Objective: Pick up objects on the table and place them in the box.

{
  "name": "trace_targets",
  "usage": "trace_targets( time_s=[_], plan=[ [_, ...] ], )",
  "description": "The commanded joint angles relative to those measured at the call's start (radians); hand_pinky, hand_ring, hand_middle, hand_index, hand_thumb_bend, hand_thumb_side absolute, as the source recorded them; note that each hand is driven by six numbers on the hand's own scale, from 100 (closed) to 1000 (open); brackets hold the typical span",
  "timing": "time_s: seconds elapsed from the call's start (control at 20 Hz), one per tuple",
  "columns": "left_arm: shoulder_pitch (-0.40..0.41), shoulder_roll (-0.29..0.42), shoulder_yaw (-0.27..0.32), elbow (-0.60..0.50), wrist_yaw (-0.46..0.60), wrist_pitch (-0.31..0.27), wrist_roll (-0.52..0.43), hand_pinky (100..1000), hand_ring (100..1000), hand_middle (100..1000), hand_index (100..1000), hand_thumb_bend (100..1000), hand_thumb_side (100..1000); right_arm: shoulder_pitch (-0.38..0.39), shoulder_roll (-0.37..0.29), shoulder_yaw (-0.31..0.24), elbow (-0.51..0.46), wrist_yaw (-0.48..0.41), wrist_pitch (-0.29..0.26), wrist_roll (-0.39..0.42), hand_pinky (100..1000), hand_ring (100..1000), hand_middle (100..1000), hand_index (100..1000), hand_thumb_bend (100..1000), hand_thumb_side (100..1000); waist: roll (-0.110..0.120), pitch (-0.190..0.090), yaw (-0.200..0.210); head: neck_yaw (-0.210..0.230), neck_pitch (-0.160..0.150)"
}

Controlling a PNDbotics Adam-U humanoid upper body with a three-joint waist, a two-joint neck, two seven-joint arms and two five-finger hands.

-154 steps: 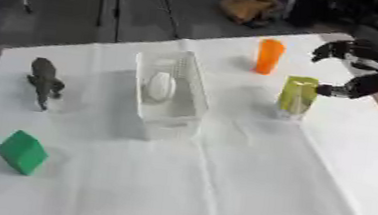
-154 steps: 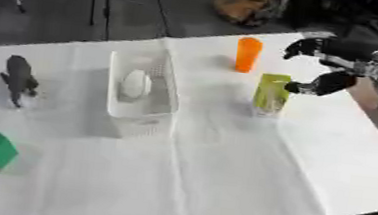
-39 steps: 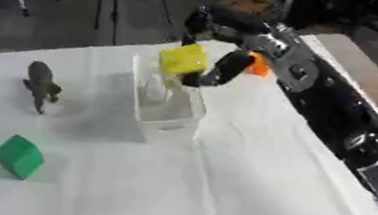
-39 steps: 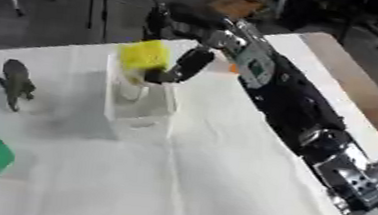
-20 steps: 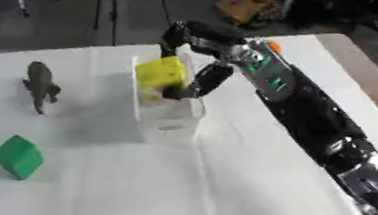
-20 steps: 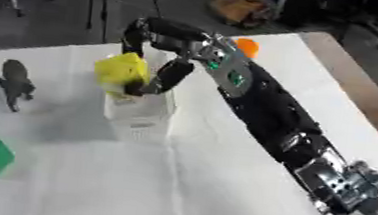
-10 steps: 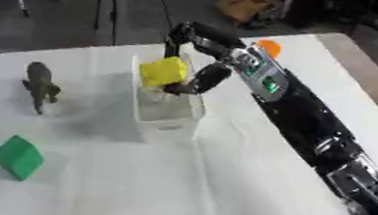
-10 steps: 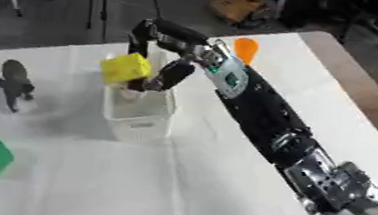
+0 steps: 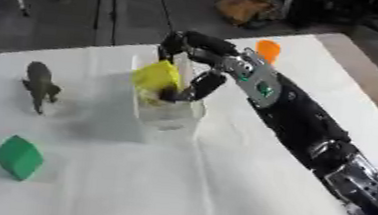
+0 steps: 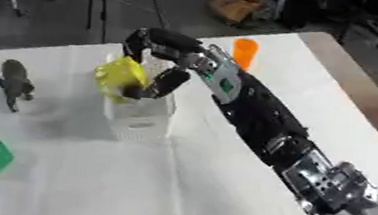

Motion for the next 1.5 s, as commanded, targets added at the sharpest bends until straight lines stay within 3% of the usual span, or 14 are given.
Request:
trace_targets(
  time_s=[0.05,0.65,0.7,0.75,0.8,0.85,1.25,1.5],
  plan=[
    [-0.016,0.012,0.003,-0.014,0.002,-0.002,-0.003,617,675,632,748,321,984,-0.013,-0.022,0.013,-0.026,0.035,-0.130,0.165,607,636,607,740,107,524,0.000,-0.011,0.001,-0.002,-0.009],
    [-0.015,0.012,0.003,-0.013,0.003,-0.002,-0.004,618,675,632,749,320,985,-0.010,-0.024,-0.004,-0.036,0.045,-0.130,0.307,654,689,695,826,139,595,-0.001,-0.011,0.000,-0.003,-0.010],
    [-0.014,0.012,0.003,-0.013,0.003,-0.002,-0.004,618,675,632,749,320,985,-0.010,-0.027,-0.007,-0.037,0.050,-0.130,0.315,700,736,776,874,199,638,-0.002,-0.012,0.000,-0.003,-0.010],
    [-0.014,0.012,0.003,-0.013,0.003,-0.002,-0.003,618,675,632,749,320,985,-0.009,-0.028,-0.011,-0.039,0.057,-0.130,0.320,700,736,776,874,199,638,-0.002,-0.012,0.000,-0.003,-0.010],
    [-0.014,0.012,0.004,-0.013,0.003,-0.002,-0.003,618,675,632,749,319,985,-0.009,-0.032,-0.015,-0.041,0.066,-0.130,0.325,749,781,851,915,286,695,-0.002,-0.012,-0.001,-0.003,-0.010],
    [-0.013,0.012,0.004,-0.013,0.003,-0.002,-0.003,618,675,632,749,319,985,-0.009,-0.035,-0.020,-0.042,0.078,-0.130,0.329,749,781,851,915,286,695,-0.002,-0.012,-0.001,-0.003,-0.010],
    [-0.013,0.013,0.003,-0.012,0.003,-0.002,-0.004,618,675,632,749,319,985,-0.004,-0.039,-0.034,-0.036,0.174,-0.130,0.290,768,801,888,938,337,736,-0.004,-0.013,-0.001,-0.003,-0.009],
    [-0.013,0.013,0.005,-0.013,0.003,-0.002,-0.003,618,676,632,749,319,985,-0.001,-0.041,-0.039,-0.045,0.181,-0.130,0.240,742,783,876,935,329,665,-0.003,-0.012,-0.002,-0.002,-0.009]
  ],
)
